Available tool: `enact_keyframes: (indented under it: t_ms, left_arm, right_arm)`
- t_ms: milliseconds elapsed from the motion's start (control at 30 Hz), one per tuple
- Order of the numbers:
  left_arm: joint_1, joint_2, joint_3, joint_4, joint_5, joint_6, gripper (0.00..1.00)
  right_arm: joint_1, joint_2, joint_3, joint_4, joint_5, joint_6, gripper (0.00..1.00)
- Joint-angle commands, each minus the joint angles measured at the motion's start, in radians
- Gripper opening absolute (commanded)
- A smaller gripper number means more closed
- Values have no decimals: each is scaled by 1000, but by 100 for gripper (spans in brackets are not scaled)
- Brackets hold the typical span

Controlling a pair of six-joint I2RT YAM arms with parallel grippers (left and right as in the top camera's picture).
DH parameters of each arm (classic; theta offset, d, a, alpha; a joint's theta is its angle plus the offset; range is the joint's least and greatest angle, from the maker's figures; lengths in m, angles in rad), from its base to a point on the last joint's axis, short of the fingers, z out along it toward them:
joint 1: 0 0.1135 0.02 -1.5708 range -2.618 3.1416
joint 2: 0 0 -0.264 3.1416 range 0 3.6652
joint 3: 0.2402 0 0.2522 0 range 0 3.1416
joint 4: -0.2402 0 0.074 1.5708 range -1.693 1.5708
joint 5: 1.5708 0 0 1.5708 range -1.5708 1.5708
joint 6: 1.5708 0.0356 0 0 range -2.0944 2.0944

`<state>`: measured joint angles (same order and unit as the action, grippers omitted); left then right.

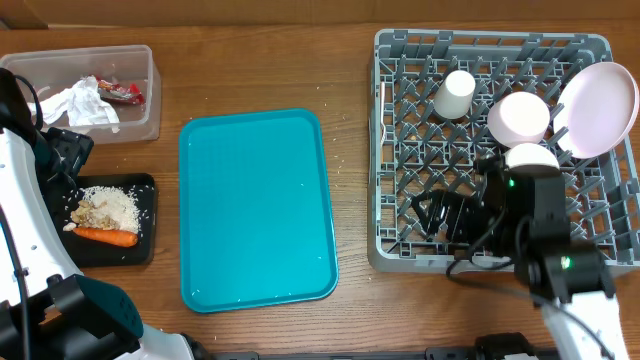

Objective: Sort waste into correct bins and load items into the dishwasher rack

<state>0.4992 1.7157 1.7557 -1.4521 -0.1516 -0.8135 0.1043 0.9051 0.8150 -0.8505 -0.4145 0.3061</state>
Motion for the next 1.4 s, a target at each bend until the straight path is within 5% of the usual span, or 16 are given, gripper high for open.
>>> enact_keyframes:
  t_ms: [0, 500, 667, 867, 1367]
  left_arm:
    - [-4, 4, 6, -2, -13, -18, 100]
    - [-4, 4, 6, -2, -13, -18, 100]
    - [-4, 4, 6, -2, -13, -18, 100]
    - [-4, 4, 6, -2, -13, -18, 100]
    - [-4, 4, 6, -2, -13, -18, 100]
  right_arm:
    - [-9, -196, -163, 153, -36, -53, 100]
    - [-11, -756, -608, 578, 51, -183, 100]
    - [-11, -826, -707, 657, 127, -159, 100]
    - [-11, -898, -801, 771, 272, 33, 100]
    - [-33, -903, -807, 768, 436, -48, 100]
